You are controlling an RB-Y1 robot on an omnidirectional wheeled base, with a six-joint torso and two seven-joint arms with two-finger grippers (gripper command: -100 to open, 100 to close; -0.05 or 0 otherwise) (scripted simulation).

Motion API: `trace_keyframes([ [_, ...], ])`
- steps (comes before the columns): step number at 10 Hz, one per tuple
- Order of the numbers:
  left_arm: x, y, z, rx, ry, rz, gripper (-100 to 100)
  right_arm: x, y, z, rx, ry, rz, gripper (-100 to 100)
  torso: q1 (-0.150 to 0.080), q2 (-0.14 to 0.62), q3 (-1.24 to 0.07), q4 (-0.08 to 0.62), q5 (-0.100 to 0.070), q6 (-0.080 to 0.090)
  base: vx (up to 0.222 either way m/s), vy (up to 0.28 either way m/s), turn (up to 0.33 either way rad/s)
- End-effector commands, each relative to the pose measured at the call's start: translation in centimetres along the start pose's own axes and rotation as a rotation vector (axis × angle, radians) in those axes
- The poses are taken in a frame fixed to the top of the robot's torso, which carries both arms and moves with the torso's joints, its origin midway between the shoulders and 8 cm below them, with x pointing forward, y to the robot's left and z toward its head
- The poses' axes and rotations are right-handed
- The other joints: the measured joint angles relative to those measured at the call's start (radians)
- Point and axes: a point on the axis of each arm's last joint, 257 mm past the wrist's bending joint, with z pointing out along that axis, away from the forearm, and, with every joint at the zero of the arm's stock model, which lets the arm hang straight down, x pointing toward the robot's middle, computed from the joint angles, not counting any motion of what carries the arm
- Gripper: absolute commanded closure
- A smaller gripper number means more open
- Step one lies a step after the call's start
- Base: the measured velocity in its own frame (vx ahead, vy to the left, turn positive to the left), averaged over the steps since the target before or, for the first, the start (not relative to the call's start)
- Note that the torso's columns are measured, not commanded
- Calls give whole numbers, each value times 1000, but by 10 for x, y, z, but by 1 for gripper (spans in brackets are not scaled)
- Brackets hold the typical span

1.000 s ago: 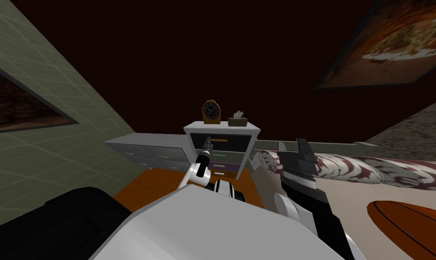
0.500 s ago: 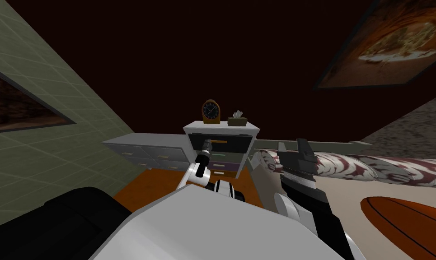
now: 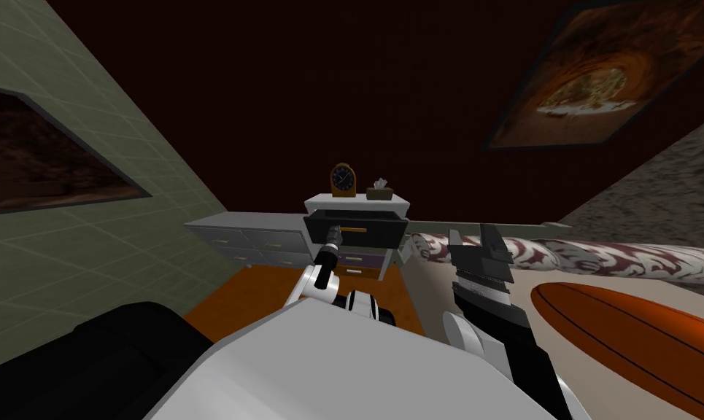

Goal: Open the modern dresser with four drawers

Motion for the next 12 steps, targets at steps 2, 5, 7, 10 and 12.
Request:
trace_keyframes([
  [2, 0, -7, -5, 4, -9, 3, -100, 0, 0, 0, 0, 0, 0, 0, 0, 2, 2, 0, 1, 0, -136, -16, -44],
  [5, -3, -20, -9, 11, -38, 8, -100, 0, 0, 0, 0, 0, 0, 0, 2, -10, -6, -3, 1, 0, 23, 34, -128],
  [7, -7, -32, -14, 17, -67, 10, -100, 0, 0, 0, 0, 0, 0, 0, 0, -1, 0, 0, 0, 0, 15, 25, -127],
  [10, -14, -51, -23, 29, -109, 7, -100, 0, 0, 0, 0, 0, 0, 0, 0, 1, 1, 1, 0, 0, -3, 30, -151],
  [12, -19, -62, -29, 33, -140, 1, -100, 0, 0, 0, 0, 0, 0, 0, -1, 5, 2, 6, -2, -1, -1, 32, -169],
])
